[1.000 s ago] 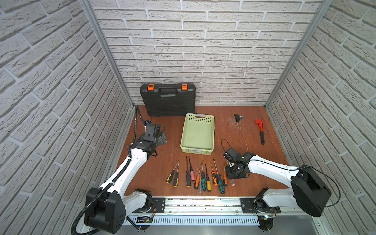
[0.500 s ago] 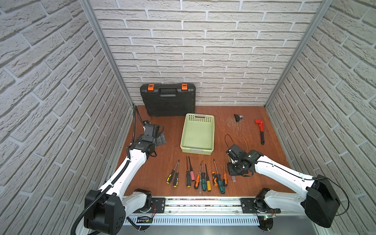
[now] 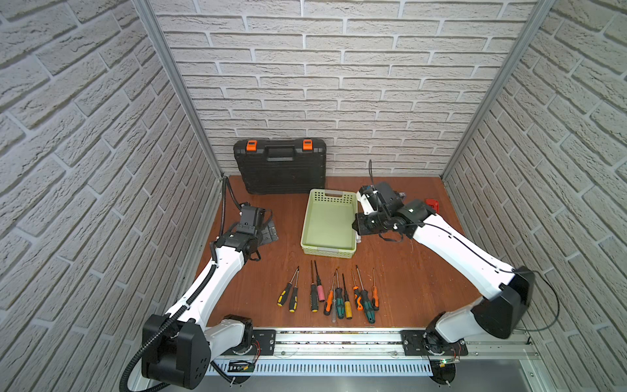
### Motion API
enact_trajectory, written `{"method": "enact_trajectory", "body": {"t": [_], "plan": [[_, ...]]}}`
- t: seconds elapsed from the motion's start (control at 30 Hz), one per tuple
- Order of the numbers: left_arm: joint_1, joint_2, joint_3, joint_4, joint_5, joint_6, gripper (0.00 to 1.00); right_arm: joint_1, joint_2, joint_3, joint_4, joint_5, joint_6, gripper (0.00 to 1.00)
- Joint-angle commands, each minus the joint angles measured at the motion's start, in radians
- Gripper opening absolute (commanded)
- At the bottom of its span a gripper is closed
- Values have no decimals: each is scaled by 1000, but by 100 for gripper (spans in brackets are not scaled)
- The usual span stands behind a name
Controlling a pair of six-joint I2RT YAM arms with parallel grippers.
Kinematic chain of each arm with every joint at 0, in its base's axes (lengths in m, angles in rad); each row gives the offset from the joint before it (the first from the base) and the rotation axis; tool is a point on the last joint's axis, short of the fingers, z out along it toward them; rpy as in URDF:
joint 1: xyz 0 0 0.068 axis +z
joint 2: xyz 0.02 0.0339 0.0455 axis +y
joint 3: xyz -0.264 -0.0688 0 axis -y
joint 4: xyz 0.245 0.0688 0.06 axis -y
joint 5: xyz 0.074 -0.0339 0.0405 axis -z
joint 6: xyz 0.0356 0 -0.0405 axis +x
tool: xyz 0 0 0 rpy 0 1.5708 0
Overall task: Put the screwdriver in the bin
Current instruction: Place the screwdriver into the bin.
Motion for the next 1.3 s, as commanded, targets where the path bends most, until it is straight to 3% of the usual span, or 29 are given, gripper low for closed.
{"method": "enact_trajectory", "body": {"t": [0.0, 0.4, 0.6, 0.77, 0.9, 1.0, 1.27], "plan": [[4, -36, -23, -5, 26, -38, 98, -17, 140, 61, 123, -66, -16, 5], [-4, -80, -21, -106, 50, -50, 98, -42, 475, 152, 300, -112, 58, 6], [-4, -74, -38, -100, 49, -48, 98, -53, 584, 233, 246, -94, 47, 7], [-4, -68, 31, -170, 48, 9, 98, -58, 637, 280, 216, -96, 40, 7], [-4, -57, 33, -176, 80, 15, 98, -59, 671, 309, 187, -80, 13, 18], [-4, -38, 28, -164, 104, 4, 98, -58, 682, 338, 170, -72, -1, 20], [-9, -5, 53, -168, 145, 8, 98, -59, 672, 381, 128, -49, -44, 43]]}}
